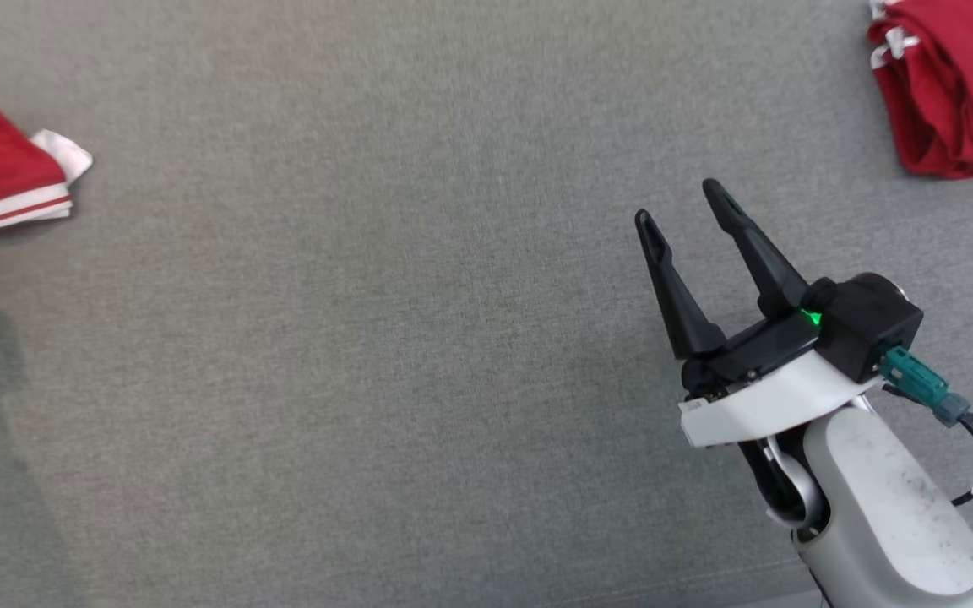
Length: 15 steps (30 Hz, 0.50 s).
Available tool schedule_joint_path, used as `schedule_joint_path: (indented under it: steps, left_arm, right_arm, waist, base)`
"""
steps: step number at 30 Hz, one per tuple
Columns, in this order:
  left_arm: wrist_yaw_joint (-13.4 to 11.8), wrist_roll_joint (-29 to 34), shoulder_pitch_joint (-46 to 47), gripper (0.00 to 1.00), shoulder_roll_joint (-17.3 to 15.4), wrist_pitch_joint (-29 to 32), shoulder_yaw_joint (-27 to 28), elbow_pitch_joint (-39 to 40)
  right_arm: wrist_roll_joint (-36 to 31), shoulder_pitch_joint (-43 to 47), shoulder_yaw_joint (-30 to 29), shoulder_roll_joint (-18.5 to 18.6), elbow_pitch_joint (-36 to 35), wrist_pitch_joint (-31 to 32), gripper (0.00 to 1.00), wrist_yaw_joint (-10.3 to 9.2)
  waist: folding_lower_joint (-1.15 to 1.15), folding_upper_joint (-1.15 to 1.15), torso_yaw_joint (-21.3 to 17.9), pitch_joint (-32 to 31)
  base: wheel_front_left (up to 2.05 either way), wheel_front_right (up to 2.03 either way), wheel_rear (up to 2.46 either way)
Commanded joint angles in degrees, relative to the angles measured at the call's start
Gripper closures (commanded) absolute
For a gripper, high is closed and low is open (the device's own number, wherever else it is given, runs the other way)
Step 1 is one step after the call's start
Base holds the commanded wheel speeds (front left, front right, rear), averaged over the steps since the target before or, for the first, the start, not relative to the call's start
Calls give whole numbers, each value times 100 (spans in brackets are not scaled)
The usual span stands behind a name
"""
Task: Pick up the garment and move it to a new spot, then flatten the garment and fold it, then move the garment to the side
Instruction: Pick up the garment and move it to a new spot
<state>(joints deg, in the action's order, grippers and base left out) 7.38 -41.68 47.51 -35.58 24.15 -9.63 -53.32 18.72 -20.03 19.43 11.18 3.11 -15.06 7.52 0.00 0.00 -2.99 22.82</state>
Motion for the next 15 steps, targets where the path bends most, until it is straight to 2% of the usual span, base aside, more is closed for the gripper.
schedule_joint_path:
  steps: [1,11,15]
  left_arm:
    - [17,67,-51,100,-145,-64,-141,155]
    - [17,264,250,100,-600,-168,-1427,1786]
    - [17,293,317,100,-473,-136,-1782,2655]
  right_arm:
    - [66,139,11,-47,46,-16,0,-6]
    - [162,584,-97,-240,206,-16,0,-6]
    - [164,698,-222,-291,215,-16,0,-6]
  waist:
    - [0,0,83,-713]
    - [0,0,-2,-1765]
    - [0,0,-128,-2024]
  base:
    - [0,0,0]
    - [0,0,0]
    - [0,0,0]
